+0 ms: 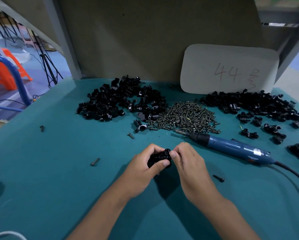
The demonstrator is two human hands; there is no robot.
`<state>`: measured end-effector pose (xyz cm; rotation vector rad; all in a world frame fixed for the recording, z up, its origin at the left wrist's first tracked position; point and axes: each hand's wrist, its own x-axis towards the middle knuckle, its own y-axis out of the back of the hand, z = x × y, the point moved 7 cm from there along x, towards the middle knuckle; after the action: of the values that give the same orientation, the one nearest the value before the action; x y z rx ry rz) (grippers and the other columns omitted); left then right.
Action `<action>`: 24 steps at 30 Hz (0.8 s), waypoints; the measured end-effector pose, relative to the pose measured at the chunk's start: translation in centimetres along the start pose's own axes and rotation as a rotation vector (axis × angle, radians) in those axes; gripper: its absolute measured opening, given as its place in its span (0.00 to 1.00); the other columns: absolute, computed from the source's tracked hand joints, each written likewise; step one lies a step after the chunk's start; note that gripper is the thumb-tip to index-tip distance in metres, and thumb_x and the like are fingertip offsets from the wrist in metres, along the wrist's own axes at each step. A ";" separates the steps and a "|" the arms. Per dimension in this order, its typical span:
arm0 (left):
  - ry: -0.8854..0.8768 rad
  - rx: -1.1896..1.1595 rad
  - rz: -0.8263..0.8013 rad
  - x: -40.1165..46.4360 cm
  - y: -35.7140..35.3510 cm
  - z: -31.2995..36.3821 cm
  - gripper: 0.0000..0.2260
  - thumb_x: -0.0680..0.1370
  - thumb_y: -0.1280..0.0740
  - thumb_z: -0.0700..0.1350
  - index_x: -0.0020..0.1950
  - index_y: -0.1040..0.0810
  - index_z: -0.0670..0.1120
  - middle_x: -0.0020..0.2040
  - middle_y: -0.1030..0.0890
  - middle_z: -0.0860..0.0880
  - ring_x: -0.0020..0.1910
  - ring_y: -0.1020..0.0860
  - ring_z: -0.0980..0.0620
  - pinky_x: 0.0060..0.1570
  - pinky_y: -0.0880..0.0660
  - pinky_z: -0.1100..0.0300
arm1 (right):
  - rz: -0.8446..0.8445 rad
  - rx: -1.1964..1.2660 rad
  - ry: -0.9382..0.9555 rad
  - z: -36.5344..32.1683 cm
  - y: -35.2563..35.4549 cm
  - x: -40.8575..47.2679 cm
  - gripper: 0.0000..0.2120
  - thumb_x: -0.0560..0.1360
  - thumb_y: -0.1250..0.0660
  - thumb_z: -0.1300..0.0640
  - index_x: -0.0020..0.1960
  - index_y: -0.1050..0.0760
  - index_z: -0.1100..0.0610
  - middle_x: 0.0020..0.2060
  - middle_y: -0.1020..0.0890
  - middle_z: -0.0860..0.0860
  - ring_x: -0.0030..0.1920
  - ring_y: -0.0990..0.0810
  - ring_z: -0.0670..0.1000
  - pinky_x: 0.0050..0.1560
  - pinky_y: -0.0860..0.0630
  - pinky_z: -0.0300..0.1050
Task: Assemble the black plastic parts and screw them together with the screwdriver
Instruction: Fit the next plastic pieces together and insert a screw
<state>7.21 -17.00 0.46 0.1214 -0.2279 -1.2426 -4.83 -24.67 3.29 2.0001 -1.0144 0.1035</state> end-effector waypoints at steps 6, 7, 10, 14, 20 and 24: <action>-0.017 0.036 -0.004 -0.1 -0.2 0.2 0.09 0.78 0.31 0.58 0.55 0.23 0.57 0.45 0.19 0.59 0.42 0.22 0.59 0.45 0.25 0.58 | 0.066 -0.060 -0.025 -1.0 0.2 0.0 0.19 0.86 0.53 0.46 0.39 0.37 0.49 0.30 0.30 0.43 0.35 0.31 0.47 0.37 0.36 0.43; -0.025 0.059 -0.010 -0.1 -0.3 0.3 0.09 0.78 0.31 0.57 0.56 0.23 0.57 0.45 0.19 0.59 0.43 0.22 0.60 0.45 0.26 0.61 | 0.034 -0.023 -0.091 -0.4 -0.1 -0.1 0.20 0.85 0.54 0.44 0.37 0.39 0.48 0.29 0.30 0.45 0.33 0.30 0.48 0.35 0.36 0.42; -0.043 0.093 -0.036 -0.2 -0.6 0.5 0.07 0.79 0.32 0.56 0.56 0.24 0.57 0.46 0.18 0.61 0.43 0.22 0.63 0.44 0.27 0.67 | -0.011 -0.069 -0.129 -0.2 0.2 -0.4 0.23 0.84 0.56 0.41 0.35 0.39 0.49 0.26 0.31 0.47 0.31 0.30 0.51 0.34 0.30 0.53; -0.024 0.018 0.006 -0.1 -0.2 0.5 0.11 0.78 0.32 0.59 0.56 0.23 0.55 0.46 0.18 0.55 0.43 0.21 0.58 0.46 0.22 0.57 | -0.138 -0.071 -0.100 -0.2 0.7 -0.5 0.20 0.82 0.55 0.37 0.39 0.36 0.47 0.37 0.26 0.44 0.40 0.27 0.47 0.36 0.31 0.48; -0.026 0.051 -0.023 -0.1 -0.4 0.3 0.13 0.77 0.34 0.64 0.57 0.25 0.59 0.48 0.19 0.59 0.46 0.21 0.60 0.48 0.25 0.59 | -0.319 -0.091 -0.007 0.2 0.5 -0.3 0.15 0.82 0.52 0.41 0.40 0.40 0.45 0.37 0.29 0.44 0.39 0.29 0.48 0.39 0.31 0.52; -0.029 0.020 -0.018 -0.1 -0.3 0.4 0.11 0.77 0.33 0.62 0.57 0.25 0.61 0.48 0.19 0.62 0.46 0.22 0.62 0.48 0.27 0.65 | -0.316 -0.090 -0.005 -0.2 0.4 -0.2 0.20 0.80 0.58 0.35 0.36 0.38 0.41 0.35 0.27 0.42 0.35 0.30 0.50 0.34 0.36 0.51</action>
<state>6.76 -16.97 0.74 0.1231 -0.2652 -1.2605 -5.17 -24.49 3.60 2.0515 -0.6823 -0.1165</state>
